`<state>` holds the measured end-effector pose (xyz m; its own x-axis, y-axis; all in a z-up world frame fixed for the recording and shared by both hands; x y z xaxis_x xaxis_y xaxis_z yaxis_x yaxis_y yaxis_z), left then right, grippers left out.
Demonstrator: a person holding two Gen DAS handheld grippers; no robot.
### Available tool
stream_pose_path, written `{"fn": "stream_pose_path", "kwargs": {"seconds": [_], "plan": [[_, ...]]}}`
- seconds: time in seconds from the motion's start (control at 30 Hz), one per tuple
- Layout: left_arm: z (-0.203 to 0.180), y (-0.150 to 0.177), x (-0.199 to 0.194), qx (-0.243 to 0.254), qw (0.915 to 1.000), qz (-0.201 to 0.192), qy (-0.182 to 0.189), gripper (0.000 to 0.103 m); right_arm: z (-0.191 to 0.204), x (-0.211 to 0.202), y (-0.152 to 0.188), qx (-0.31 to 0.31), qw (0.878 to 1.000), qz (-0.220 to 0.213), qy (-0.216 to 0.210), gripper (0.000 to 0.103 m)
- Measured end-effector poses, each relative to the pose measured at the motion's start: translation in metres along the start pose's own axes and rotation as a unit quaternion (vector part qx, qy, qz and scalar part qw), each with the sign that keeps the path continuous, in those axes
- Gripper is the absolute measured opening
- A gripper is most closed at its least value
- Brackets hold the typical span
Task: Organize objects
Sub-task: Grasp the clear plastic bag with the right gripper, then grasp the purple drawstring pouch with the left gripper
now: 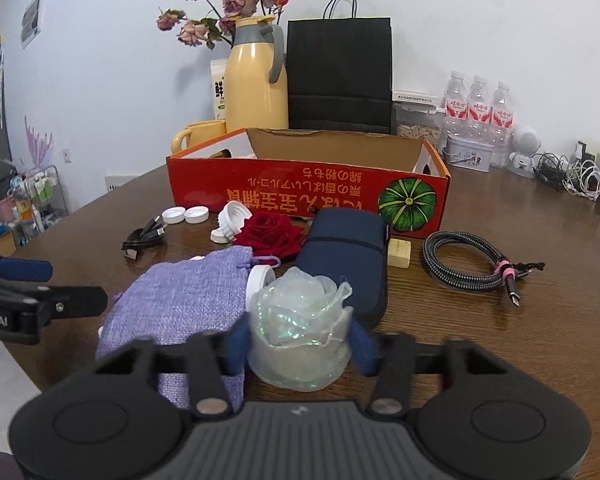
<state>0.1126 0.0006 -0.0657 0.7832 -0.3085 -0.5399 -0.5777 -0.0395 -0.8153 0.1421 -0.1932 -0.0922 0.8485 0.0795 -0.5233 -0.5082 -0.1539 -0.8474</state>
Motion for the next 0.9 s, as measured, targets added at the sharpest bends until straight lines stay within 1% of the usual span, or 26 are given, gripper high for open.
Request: {"fn": "stream_pose_path", "kwargs": {"seconds": [0.1, 0.27, 0.43, 0.7, 0.8, 0.9], "plan": [[0.000, 0.000, 0.000, 0.000, 1.0000, 0.000, 0.001, 0.103, -0.002, -0.007, -0.001, 0.005, 1.000, -0.015, -0.003, 0.034], [-0.003, 0.000, 0.002, 0.002, 1.0000, 0.002, 0.005, 0.103, -0.006, -0.017, -0.001, 0.011, 1.000, -0.029, -0.002, 0.032], [-0.012, -0.001, 0.004, 0.009, 0.9998, 0.003, 0.018, 0.103, -0.012, -0.027, -0.002, 0.013, 0.999, -0.044, 0.006, 0.032], [-0.038, -0.003, 0.019, 0.031, 0.9981, 0.015, 0.052, 0.103, -0.022, -0.030, 0.003, 0.018, 0.999, -0.046, 0.009, 0.032], [-0.046, -0.002, 0.029, 0.033, 0.9976, 0.024, 0.055, 0.103, -0.024, -0.031, 0.005, 0.021, 0.999, -0.046, 0.009, 0.032], [-0.052, -0.002, 0.038, 0.026, 0.9976, 0.026, 0.060, 0.103, -0.027, -0.031, 0.007, 0.023, 0.999, -0.048, 0.008, 0.032]]}}
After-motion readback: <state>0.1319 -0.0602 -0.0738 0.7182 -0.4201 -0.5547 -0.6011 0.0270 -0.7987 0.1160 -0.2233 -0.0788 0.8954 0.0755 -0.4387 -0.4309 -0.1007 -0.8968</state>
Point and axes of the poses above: each gripper's, at about its wrist camera, not at the fingertips, and x roughly the way its jaws point, z to its left, y to its underside, the point moved 10 cm from there along x, roughly the way its jaws point, and after that the axes turned 14 degrees about y, right-handed, at the moved point
